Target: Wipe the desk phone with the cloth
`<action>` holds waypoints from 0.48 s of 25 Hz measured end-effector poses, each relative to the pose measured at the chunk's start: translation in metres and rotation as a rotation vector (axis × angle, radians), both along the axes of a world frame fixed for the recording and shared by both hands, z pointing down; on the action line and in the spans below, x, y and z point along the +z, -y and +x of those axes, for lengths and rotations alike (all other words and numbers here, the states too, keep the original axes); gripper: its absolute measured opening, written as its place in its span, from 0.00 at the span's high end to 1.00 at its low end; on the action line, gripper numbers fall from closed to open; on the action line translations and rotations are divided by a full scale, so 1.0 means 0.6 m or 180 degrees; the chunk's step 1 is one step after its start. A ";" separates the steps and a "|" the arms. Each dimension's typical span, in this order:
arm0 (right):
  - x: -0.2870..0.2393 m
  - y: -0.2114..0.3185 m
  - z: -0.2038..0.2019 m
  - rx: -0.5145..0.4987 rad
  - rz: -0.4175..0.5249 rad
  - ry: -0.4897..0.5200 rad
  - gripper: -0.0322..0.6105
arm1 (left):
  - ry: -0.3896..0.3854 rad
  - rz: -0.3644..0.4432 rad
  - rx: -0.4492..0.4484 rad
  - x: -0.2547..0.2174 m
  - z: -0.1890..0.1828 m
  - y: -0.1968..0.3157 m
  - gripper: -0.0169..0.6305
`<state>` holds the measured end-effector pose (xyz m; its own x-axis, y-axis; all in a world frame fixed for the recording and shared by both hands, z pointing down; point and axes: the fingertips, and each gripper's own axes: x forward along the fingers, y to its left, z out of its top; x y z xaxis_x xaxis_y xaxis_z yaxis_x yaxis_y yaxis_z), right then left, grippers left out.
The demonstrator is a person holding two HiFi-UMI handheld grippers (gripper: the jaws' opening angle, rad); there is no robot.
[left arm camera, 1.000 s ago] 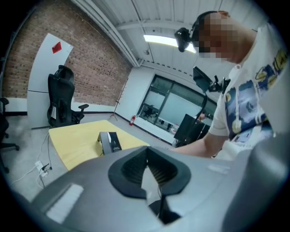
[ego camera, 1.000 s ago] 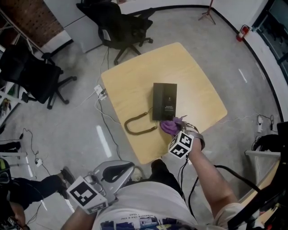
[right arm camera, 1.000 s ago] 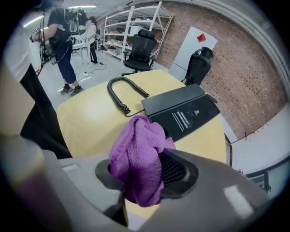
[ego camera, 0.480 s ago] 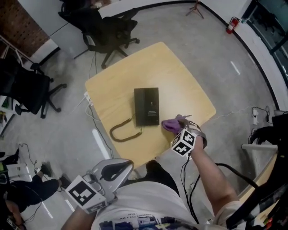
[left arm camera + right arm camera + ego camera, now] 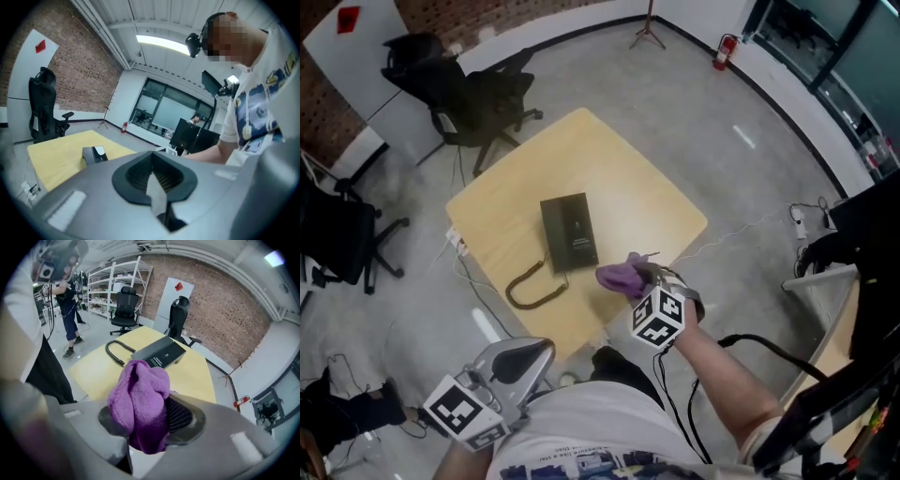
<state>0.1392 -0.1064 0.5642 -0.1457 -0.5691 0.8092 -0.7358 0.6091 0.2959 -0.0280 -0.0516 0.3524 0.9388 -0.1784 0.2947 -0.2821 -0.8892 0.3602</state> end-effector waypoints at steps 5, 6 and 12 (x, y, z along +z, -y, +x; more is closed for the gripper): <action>-0.049 -0.067 -0.077 0.0131 0.0110 0.0349 0.70 | -0.0057 0.0062 0.0028 -0.002 -0.059 -0.038 0.97; -0.061 -0.083 -0.091 0.0182 0.0134 0.0445 0.70 | -0.0076 0.0067 0.0032 -0.001 -0.073 -0.048 0.97; -0.135 -0.196 -0.179 0.0376 0.0370 0.0764 0.70 | -0.0159 -0.0006 0.0042 0.018 -0.164 -0.123 0.97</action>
